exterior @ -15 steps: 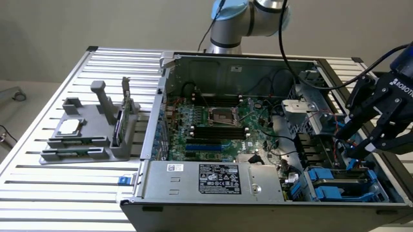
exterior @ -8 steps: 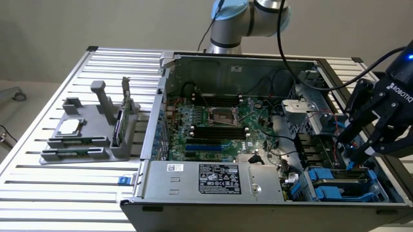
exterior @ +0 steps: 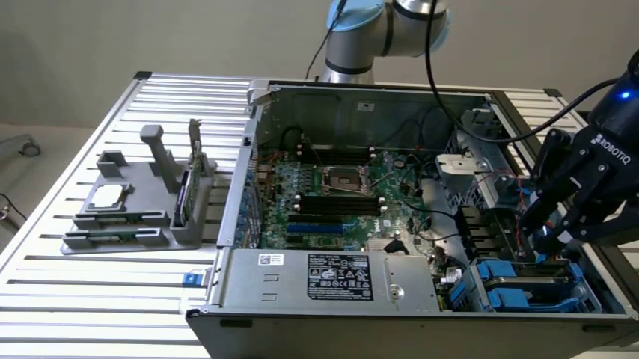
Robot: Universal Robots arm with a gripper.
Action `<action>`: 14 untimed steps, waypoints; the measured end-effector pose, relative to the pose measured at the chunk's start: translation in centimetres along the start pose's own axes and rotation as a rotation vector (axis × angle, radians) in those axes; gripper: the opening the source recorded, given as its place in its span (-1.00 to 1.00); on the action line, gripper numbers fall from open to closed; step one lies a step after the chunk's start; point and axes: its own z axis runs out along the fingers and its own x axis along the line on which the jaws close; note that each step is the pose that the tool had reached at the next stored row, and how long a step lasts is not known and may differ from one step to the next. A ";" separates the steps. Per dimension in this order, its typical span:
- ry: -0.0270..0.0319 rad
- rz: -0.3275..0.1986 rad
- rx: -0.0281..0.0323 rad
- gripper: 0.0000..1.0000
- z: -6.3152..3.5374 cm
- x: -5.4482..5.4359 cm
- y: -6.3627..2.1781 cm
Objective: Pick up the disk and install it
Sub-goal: 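Insert the second disk wire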
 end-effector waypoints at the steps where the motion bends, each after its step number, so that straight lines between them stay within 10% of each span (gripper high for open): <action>1: -0.0021 0.001 -0.0015 -0.21 0.04 0.0 -0.04; 7: -0.0139 0.004 -0.0088 -0.67 0.23 0.0 -0.22; 14: -0.0259 0.007 -0.0117 -0.67 0.45 0.0 -0.34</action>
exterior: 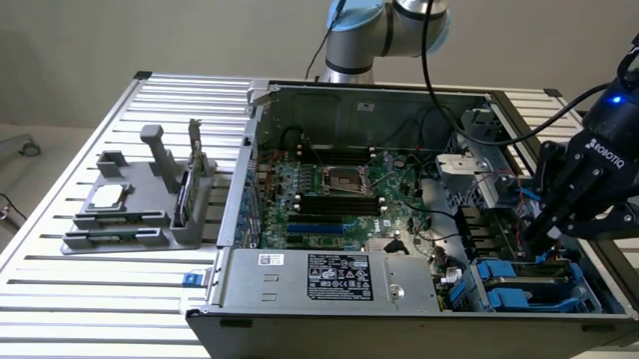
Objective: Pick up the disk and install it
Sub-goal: 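Insert the second disk wire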
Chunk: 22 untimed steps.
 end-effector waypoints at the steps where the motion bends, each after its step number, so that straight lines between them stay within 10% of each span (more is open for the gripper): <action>1: -0.0007 0.000 -0.0004 -0.67 0.05 0.0 -0.01; 15: 0.0007 0.003 -0.0153 -0.67 1.39 -0.4 0.18; 22: 0.0111 0.002 -0.0199 -0.67 1.68 -0.3 0.24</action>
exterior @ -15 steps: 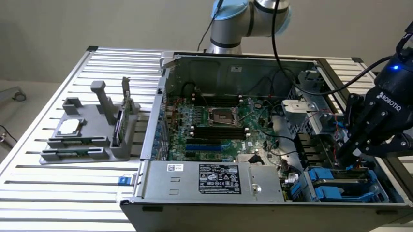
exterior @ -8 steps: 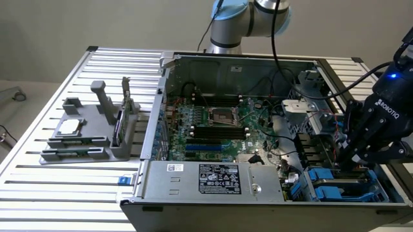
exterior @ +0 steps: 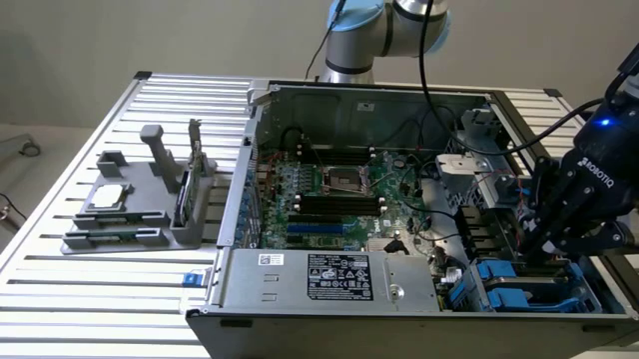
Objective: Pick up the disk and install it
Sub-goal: 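Insert the second disk wire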
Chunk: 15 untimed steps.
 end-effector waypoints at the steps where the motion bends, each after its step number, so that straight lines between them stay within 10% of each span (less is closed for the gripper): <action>1: 0.0019 0.000 -0.0002 -0.67 0.03 0.0 0.01; 15: 0.0275 -0.005 -0.0001 -0.67 0.17 0.0 0.37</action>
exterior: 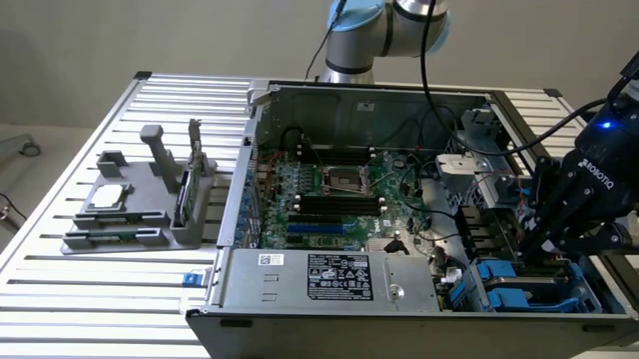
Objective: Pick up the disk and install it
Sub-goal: 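Insert the second disk wire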
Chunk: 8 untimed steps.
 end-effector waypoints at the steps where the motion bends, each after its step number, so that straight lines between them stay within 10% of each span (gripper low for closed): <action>1: 0.0011 0.000 0.0001 -0.67 0.00 0.0 0.04; 8: 0.0023 0.000 0.0001 -0.67 -0.02 0.0 0.13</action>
